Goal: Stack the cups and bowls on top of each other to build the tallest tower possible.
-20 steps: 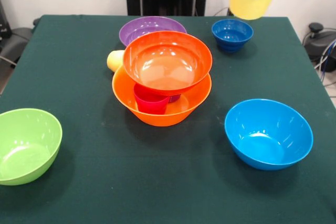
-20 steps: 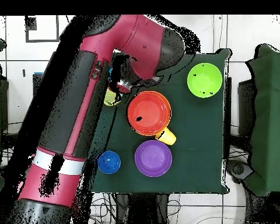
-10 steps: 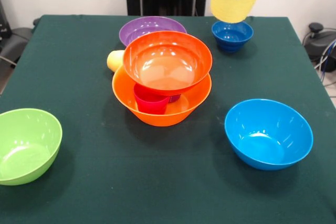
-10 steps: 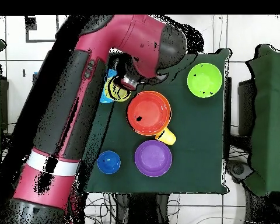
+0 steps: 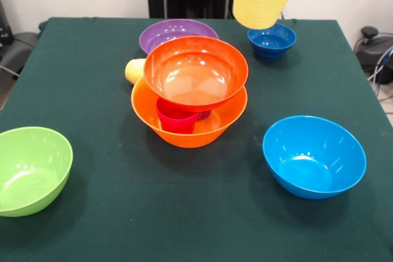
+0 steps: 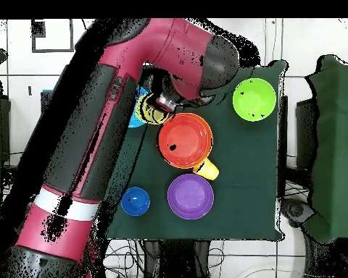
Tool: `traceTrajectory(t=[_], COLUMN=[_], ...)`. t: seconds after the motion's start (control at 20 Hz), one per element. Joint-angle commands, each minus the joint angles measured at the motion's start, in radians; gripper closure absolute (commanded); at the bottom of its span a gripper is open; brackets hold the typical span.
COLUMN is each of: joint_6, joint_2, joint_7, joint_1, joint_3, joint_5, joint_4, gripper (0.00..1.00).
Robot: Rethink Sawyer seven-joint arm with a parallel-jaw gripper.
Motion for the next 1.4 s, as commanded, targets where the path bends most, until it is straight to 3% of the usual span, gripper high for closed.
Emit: traceTrajectory(t=[0.05,0.85,1.4], joint_6=[0.099,0.093,0.145], joint_2=[0.031,0.043,0.050], joint_7=[-0.067,-0.107,-0.127], joint_1=[-0.037,-0.101,-0.080], joint_3=[0.075,0.096,0.101], joint_5=[-0.006,0.013,0.033], joint_4=[0.022,-0.030,0.006], gripper=[1.00,1.00,1.00])
